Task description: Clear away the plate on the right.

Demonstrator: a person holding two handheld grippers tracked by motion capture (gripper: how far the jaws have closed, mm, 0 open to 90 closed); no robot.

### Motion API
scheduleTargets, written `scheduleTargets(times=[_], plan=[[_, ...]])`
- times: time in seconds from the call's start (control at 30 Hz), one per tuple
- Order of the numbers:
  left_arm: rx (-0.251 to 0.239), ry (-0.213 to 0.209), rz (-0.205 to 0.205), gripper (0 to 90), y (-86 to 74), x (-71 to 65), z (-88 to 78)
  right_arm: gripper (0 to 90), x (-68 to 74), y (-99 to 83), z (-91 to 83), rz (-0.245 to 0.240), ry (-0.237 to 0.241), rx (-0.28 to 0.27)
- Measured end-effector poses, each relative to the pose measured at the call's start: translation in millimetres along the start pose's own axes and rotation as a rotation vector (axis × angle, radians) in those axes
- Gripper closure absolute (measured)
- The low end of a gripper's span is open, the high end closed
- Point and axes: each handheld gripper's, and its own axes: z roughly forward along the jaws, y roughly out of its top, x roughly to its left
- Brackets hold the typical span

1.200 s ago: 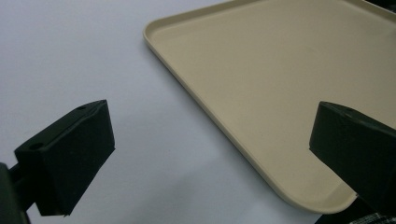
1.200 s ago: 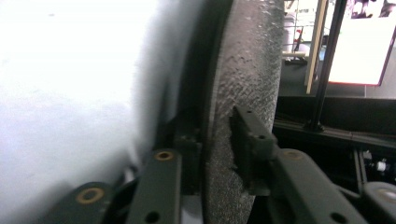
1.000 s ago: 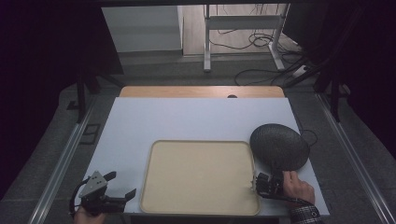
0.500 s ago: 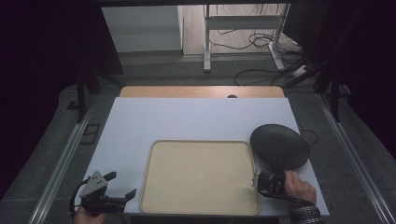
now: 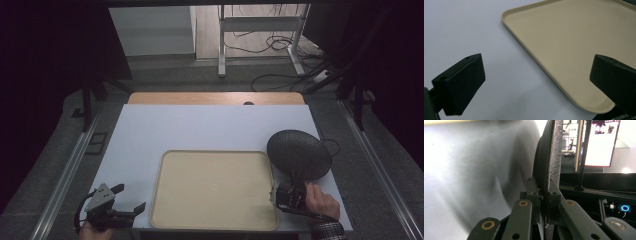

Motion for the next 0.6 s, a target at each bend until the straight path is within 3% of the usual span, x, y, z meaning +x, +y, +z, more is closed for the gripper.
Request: scheduleTargets(times=[0.6], plan=[[-0.003, 0.006, 0.000, 0.0, 0.1, 0.1, -0.7, 83.7, 3.2, 16.7, -20.1, -0.040, -0.005, -0.087]])
